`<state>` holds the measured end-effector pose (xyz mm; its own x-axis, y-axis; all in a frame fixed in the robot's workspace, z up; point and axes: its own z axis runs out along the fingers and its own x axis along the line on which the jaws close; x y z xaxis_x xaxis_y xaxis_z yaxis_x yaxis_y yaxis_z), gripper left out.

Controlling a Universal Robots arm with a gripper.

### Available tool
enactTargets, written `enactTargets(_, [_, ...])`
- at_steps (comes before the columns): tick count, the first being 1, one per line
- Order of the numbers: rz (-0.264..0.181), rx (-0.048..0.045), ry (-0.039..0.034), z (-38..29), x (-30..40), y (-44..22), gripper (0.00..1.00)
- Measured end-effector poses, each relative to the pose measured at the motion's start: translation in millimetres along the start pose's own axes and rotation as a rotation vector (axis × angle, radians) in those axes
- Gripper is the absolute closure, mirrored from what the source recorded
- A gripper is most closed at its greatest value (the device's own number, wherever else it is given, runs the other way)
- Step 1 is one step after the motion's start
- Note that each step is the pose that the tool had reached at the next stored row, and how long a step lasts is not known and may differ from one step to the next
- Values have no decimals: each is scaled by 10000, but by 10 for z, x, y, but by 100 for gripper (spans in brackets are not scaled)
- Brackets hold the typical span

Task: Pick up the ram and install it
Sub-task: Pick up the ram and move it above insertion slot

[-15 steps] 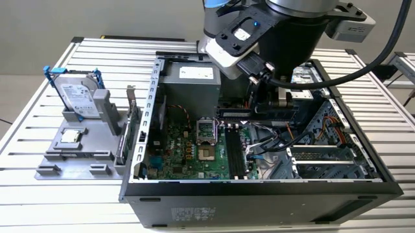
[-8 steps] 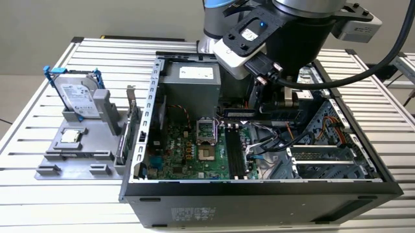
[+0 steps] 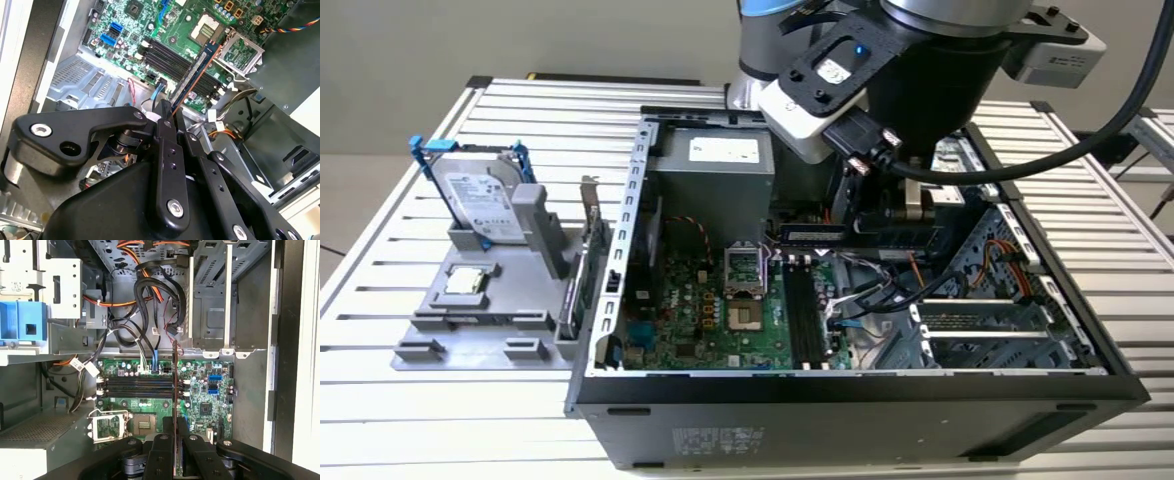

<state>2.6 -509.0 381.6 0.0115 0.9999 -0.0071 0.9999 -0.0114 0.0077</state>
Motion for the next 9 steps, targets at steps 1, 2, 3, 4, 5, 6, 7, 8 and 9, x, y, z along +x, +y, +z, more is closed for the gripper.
enactTargets(1, [10, 0, 0, 0, 0, 0, 100])
enactTargets(2, [28, 0, 0, 0, 0, 0, 100])
enactTargets(3, [58, 0, 0, 0, 0, 0, 100])
enactTargets(4, [96, 0, -1, 0, 0, 0, 100])
enactTargets(5, [142, 1, -1, 0, 0, 0, 100])
enactTargets(6, [191, 1, -1, 0, 0, 0, 100])
enactTargets(7, [244, 1, -2, 0, 0, 0, 100])
enactTargets(8, [305, 2, -1, 0, 0, 0, 100])
enactTargets(9, [377, 2, -3, 0, 0, 0, 100])
